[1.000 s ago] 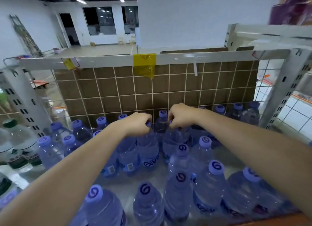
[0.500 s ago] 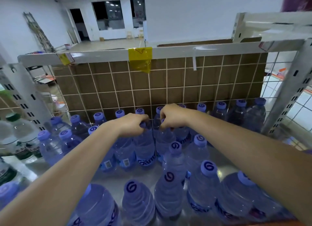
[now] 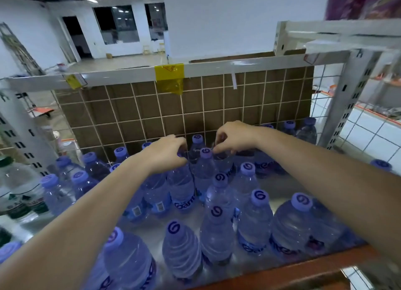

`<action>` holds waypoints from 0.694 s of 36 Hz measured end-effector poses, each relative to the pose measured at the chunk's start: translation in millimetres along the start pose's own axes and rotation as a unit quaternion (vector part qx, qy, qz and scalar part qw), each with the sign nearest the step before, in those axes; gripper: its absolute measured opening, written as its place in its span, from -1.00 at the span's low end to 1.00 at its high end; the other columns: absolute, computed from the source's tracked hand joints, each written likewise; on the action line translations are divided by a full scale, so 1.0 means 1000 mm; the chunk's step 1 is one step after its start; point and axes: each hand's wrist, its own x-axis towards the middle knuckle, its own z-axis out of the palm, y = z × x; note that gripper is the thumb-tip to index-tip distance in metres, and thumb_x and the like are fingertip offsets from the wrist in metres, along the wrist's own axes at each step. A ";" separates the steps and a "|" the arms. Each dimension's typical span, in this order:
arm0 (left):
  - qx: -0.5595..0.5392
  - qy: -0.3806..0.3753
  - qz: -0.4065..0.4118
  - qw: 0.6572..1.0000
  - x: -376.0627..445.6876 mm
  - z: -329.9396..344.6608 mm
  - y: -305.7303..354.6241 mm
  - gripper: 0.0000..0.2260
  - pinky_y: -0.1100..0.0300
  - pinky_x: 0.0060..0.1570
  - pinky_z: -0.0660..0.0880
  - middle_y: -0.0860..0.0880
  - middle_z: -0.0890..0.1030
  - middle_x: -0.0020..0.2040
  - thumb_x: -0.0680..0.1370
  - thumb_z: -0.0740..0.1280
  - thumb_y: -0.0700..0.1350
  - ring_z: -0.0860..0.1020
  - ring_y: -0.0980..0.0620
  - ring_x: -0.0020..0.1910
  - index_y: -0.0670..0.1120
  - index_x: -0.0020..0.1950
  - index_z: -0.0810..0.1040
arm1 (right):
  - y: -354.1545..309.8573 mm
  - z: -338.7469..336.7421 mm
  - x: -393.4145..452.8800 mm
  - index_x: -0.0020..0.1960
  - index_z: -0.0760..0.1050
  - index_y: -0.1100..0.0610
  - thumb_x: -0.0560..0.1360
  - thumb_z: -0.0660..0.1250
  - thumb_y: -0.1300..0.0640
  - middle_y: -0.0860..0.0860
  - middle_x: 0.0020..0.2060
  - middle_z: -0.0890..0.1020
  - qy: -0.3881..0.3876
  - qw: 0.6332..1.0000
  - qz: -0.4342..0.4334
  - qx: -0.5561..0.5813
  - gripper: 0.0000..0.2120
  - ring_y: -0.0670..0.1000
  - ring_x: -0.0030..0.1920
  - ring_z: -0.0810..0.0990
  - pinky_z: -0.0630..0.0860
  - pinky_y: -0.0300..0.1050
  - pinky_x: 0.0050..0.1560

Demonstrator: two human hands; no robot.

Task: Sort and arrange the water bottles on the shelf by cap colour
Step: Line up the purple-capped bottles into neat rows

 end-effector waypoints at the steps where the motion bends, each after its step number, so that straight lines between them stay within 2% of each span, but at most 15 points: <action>1: -0.009 0.011 0.008 1.000 -0.001 -0.002 0.003 -0.75 0.10 0.03 0.43 -0.01 0.43 0.01 0.52 0.33 0.02 0.46 -0.01 0.02 -0.01 0.17 0.47 | 0.001 -0.003 -0.006 -0.03 0.60 0.09 0.43 0.45 -0.11 0.05 -0.12 0.67 0.002 1.000 0.008 -0.004 -0.72 0.00 -0.22 0.69 0.63 -0.09 -0.21; 4: -0.055 0.023 0.042 0.997 -0.003 -0.008 0.019 -0.74 0.14 -0.03 0.44 0.05 0.48 -0.02 0.53 0.33 0.08 0.48 0.05 -0.03 0.01 0.15 0.49 | 0.005 -0.010 -0.022 -0.17 0.59 0.15 0.45 0.43 -0.11 0.03 -0.28 0.63 0.013 0.999 0.028 -0.030 -0.69 -0.02 -0.31 0.63 0.46 -0.22 -0.37; 7: -0.098 -0.034 0.074 0.992 -0.009 -0.009 0.040 -0.72 0.22 -0.13 0.42 0.13 0.50 -0.09 0.53 0.31 0.16 0.49 0.13 -0.09 0.04 0.16 0.49 | 0.011 -0.008 -0.035 -0.26 0.53 0.13 0.45 0.42 -0.08 0.02 -0.39 0.58 -0.003 0.998 0.047 -0.046 -0.71 0.00 -0.33 0.58 0.48 -0.15 -0.31; 10: -0.087 -0.097 0.101 0.986 -0.012 -0.002 0.057 -0.64 0.26 -0.20 0.39 0.12 0.51 -0.06 0.49 0.31 0.25 0.46 0.21 -0.13 0.07 0.18 0.48 | 0.017 -0.001 -0.043 -0.11 0.57 0.15 0.42 0.43 -0.10 0.11 -0.26 0.65 -0.024 0.995 0.066 -0.066 -0.70 0.03 -0.27 0.61 0.51 -0.09 -0.24; 12: -0.077 -0.130 0.105 0.983 -0.011 0.006 0.064 -0.68 0.31 -0.24 0.37 0.16 0.49 -0.11 0.49 0.32 0.24 0.44 0.24 -0.17 0.11 0.14 0.45 | 0.020 0.005 -0.049 -0.01 0.56 0.16 0.41 0.45 -0.10 0.12 -0.19 0.65 -0.040 0.994 0.072 -0.071 -0.65 0.02 -0.30 0.60 0.53 -0.10 -0.27; 14: -0.072 -0.147 0.112 0.980 -0.009 0.015 0.070 -0.72 0.34 -0.30 0.33 0.21 0.45 -0.18 0.50 0.35 0.19 0.42 0.25 -0.23 0.12 0.12 0.42 | 0.022 0.010 -0.053 0.00 0.56 0.16 0.38 0.49 -0.11 0.13 -0.18 0.64 -0.056 0.993 0.068 -0.075 -0.62 0.02 -0.32 0.60 0.55 -0.10 -0.31; 16: -0.064 -0.160 0.119 0.978 -0.007 0.022 0.073 -0.63 0.27 -0.26 0.36 0.14 0.48 -0.11 0.48 0.37 0.19 0.45 0.19 -0.17 0.07 0.21 0.45 | 0.025 0.014 -0.055 -0.02 0.55 0.14 0.38 0.51 -0.07 0.13 -0.20 0.64 -0.065 0.993 0.062 -0.076 -0.66 0.03 -0.34 0.61 0.58 -0.09 -0.31; 19: -0.035 -0.167 0.116 0.978 -0.002 0.027 0.076 -0.63 0.15 -0.09 0.44 0.03 0.52 0.07 0.50 0.36 0.15 0.51 0.03 -0.01 0.03 0.23 0.45 | 0.031 0.015 -0.055 -0.06 0.51 0.16 0.42 0.49 0.03 0.08 -0.33 0.61 -0.067 0.995 0.052 -0.056 -0.75 0.01 -0.37 0.60 0.55 -0.16 -0.36; 22: -0.042 -0.150 0.121 0.980 0.000 0.027 0.079 -0.72 0.14 -0.19 0.41 0.01 0.51 -0.04 0.52 0.34 0.10 0.51 -0.01 -0.10 -0.01 0.13 0.46 | 0.036 0.011 -0.054 -0.08 0.49 0.17 0.42 0.49 0.05 0.15 -0.27 0.64 -0.071 0.995 0.035 -0.057 -0.75 0.03 -0.34 0.64 0.55 -0.16 -0.35; 25: -0.052 -0.131 0.109 0.984 0.004 0.028 0.083 -0.80 0.17 -0.27 0.33 0.04 0.46 -0.15 0.53 0.31 0.11 0.43 0.06 -0.22 0.02 0.02 0.43 | 0.044 0.004 -0.054 -0.07 0.48 0.19 0.42 0.48 0.02 0.17 -0.20 0.65 -0.069 0.995 0.022 -0.066 -0.72 0.03 -0.32 0.64 0.56 -0.10 -0.29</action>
